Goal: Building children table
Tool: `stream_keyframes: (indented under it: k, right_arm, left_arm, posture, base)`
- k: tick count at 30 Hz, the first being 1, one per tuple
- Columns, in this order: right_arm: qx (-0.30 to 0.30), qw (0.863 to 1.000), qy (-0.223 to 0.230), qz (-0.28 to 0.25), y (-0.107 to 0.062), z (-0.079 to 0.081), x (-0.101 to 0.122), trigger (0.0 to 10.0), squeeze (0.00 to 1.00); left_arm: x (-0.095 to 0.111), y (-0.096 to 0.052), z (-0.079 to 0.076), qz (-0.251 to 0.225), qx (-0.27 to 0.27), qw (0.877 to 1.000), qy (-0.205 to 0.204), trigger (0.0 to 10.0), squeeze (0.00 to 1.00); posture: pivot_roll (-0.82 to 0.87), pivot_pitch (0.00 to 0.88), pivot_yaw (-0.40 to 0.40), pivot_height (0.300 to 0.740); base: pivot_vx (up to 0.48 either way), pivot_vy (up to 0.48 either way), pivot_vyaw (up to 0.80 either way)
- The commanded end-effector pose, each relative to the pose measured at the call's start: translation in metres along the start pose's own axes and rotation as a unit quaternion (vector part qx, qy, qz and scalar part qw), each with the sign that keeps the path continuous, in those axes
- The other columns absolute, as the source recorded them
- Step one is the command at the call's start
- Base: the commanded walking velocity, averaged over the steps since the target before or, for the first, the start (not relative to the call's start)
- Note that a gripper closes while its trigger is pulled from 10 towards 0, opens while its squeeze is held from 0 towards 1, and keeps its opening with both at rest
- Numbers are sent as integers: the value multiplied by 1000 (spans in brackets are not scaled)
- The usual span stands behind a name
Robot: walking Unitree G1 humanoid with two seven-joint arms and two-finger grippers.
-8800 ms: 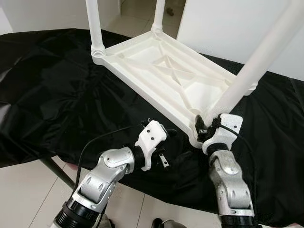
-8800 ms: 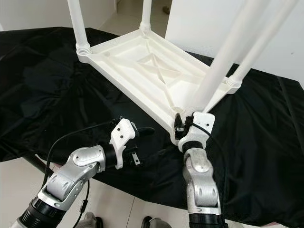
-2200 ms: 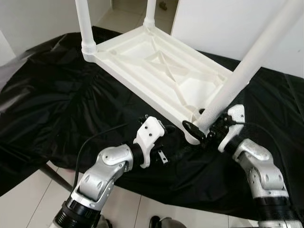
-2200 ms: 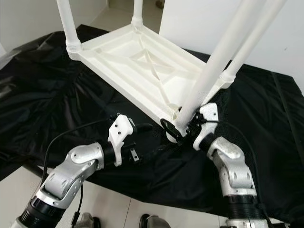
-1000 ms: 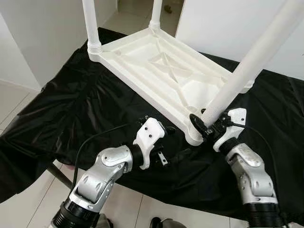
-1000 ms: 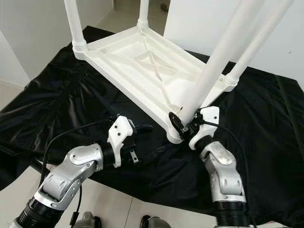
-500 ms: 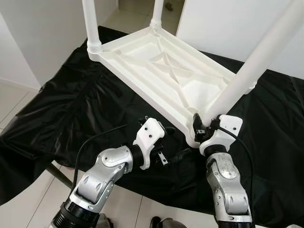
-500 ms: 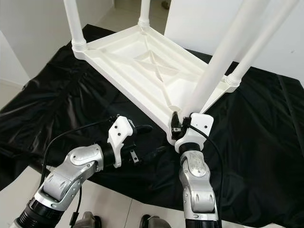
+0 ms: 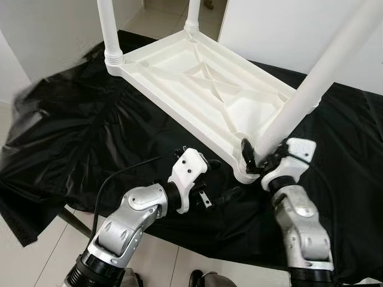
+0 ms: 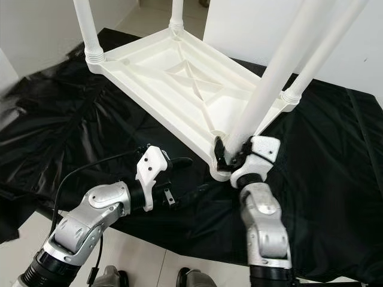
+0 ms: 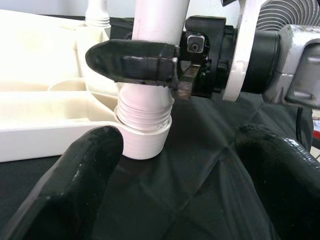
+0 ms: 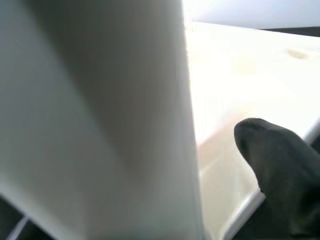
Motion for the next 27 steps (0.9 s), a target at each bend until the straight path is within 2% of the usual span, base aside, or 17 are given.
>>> stream_keyframes:
  k: [1, 4, 5, 6, 8, 10, 15, 17, 18, 19, 20, 21, 22, 23, 27]
  right_arm:
    - [47, 999, 8, 23, -3, 0, -8, 10000, 0]
    - [135, 990, -8, 38, -7, 1, -11, 10000, 0]
    - [135, 990, -8, 38, -7, 1, -11, 10000, 0]
    - [195, 979, -16, 47, -10, 5, -14, 10000, 0]
    - [217, 975, -15, 51, -12, 6, -16, 10000, 0]
    - [239, 969, -32, 46, -6, 9, -17, 10000, 0]
    - [253, 965, -47, 40, 7, 13, -19, 10000, 0]
    - [253, 965, -47, 40, 7, 13, -19, 10000, 0]
    - [255, 965, -45, 39, 11, 13, -19, 9176, 0]
    - [255, 965, -45, 39, 11, 13, -19, 9176, 0]
    - [254, 965, -50, 39, 14, 12, -20, 4902, 0]
    - [257, 964, -51, 44, 15, 10, -22, 3098, 0]
    - [257, 964, -51, 44, 15, 10, -22, 3098, 0]
    - [261, 963, -52, 49, 15, 9, -25, 0, 0]
    - [259, 963, -46, 62, 13, 2, -30, 0, 0]
  left_arm:
    - [0, 1, -4, 4, -6, 1000, -1, 10000, 0]
    - [0, 1, -3, 4, -6, 1000, 1, 10000, 0]
    - [0, 1, -3, 4, -6, 1000, 1, 10000, 0]
    - [0, 0, -2, 6, -7, 1000, 1, 10000, 0]
    - [0, 0, -2, 6, -7, 1000, 1, 10000, 0]
    - [0, 0, -3, 7, -9, 1000, 3, 10000, 0]
    - [0, 0, -4, 7, -8, 1000, 4, 10000, 0]
    - [0, 0, -4, 7, -8, 1000, 4, 10000, 0]
    - [0, 0, -4, 7, -7, 1000, 4, 10000, 0]
    - [0, 0, -4, 7, -7, 1000, 4, 10000, 0]
    - [0, -1, -3, 7, -5, 1000, 4, 10000, 0]
    - [1, -1, -3, 7, -3, 1000, 5, 10000, 0]
    - [1, -1, -3, 7, -3, 1000, 5, 10000, 0]
    - [1, -2, -3, 7, -2, 1000, 5, 10000, 0]
    - [0, -2, -3, 8, -2, 1000, 5, 10000, 0]
  posture:
    - [57, 170, -88, 740]
    - [61, 167, -82, 740]
    - [61, 167, -82, 740]
    - [63, 166, -78, 740]
    - [66, 165, -79, 740]
    - [74, 158, -82, 740]
    - [89, 148, -87, 740]
    - [89, 148, -87, 740]
    - [95, 145, -89, 740]
    - [95, 145, -89, 740]
    - [100, 143, -93, 740]
    - [102, 140, -94, 740]
    - [102, 140, -94, 740]
    - [102, 140, -94, 740]
    - [98, 138, -90, 740]
  base:
    - [0, 0, 0]
    - [0, 0, 0]
    - [0, 0, 0]
    - [0, 0, 0]
    - [0, 0, 0]
    - [0, 0, 0]
    - [0, 0, 0]
    - [0, 0, 0]
    - [0, 0, 0]
    - [0, 0, 0]
    - [0, 0, 0]
    - [0, 0, 0]
    - [0, 0, 0]
    - [0, 0, 0]
    - [0, 0, 0]
Point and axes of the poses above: a point about 5 cm out from each wrist's last joint towards the gripper, its own y axis pointing out of the wrist towards the gripper, its own x axis along the axis of the wrist's last joint, z = x × y, the point moved 5 cm from there along y, pointing out of the wrist towards the gripper
